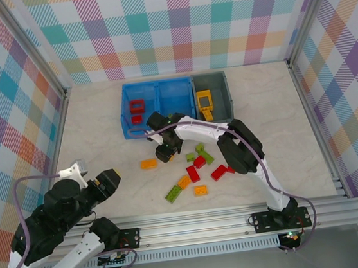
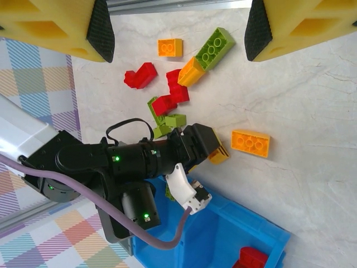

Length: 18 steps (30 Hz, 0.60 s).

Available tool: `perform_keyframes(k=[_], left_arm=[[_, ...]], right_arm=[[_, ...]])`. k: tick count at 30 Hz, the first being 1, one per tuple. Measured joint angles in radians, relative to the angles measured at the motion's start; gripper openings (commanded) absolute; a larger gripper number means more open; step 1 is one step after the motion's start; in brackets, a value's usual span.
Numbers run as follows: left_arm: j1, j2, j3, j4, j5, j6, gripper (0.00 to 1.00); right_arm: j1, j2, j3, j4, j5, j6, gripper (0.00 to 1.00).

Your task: Sort the legos into containers by color

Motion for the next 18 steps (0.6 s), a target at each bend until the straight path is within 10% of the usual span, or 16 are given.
perform_keyframes(k=[11, 18], left_arm=[[0.000, 0.014, -0.010, 0.010, 0.030, 0.004, 0.66], [0.000, 0.143, 0.006, 0.100, 0.131, 0.024, 0.65]], right_arm=[[0.013, -0.028, -0.039, 0.029, 0.008, 0.035, 0.33], [-0.005, -0.396, -0.277, 0.056, 0.046, 0.136, 0.33]])
